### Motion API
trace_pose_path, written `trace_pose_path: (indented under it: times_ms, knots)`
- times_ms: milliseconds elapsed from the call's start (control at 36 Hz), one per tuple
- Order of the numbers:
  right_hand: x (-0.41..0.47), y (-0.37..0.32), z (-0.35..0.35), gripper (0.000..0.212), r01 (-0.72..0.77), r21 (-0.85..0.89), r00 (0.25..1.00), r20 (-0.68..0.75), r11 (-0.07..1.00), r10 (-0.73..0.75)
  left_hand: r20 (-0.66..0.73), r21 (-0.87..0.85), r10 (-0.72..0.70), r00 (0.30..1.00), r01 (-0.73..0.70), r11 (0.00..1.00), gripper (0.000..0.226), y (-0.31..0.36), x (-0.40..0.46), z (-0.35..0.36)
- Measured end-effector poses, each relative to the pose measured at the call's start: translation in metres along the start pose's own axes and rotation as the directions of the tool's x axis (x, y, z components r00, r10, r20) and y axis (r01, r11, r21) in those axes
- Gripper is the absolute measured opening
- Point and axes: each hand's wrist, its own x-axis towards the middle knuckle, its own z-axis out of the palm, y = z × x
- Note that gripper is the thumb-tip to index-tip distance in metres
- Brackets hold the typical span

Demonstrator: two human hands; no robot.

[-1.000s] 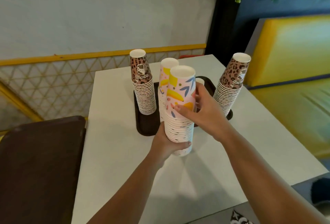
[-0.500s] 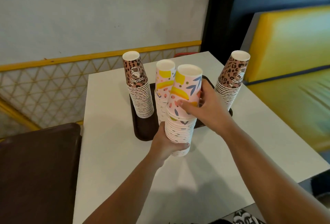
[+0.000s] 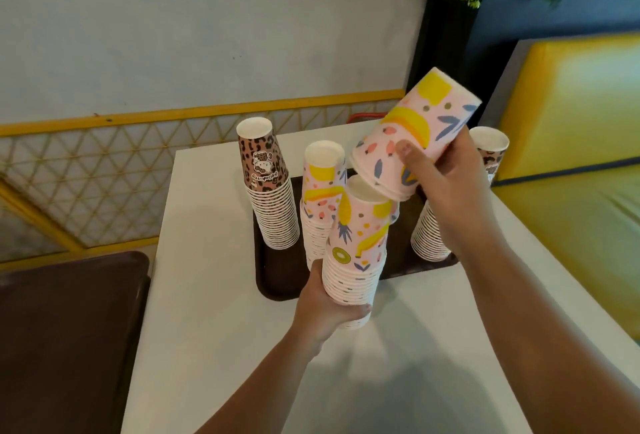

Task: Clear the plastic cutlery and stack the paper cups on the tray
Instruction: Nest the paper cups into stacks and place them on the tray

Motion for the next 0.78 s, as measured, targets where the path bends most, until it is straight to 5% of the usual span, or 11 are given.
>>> trace_pose_path:
  times_ms: [167,528,778]
  knots:
    - [0.044,0.02,0.002,0.059,0.032,-0.057,0.984,-0.176,0.998,-0.041,-0.016,0.02,0.032,0.999,-0.032,0.999,0.089,-0.004,0.001,0.001]
    - [0.093,0.158,0.037,0.063,-0.216,-0.258,0.969,-0.179,0.942,0.173,-0.059,0.081,0.027,0.998,-0.023,0.996,0.086,-0.003,0.001,-0.002]
    - [0.081,0.19,0.037,0.074,-0.345,-0.334,0.938,-0.111,0.877,0.327,-0.064,0.082,-0.008,0.998,0.013,0.997,0.085,0.004,0.001,-0.003]
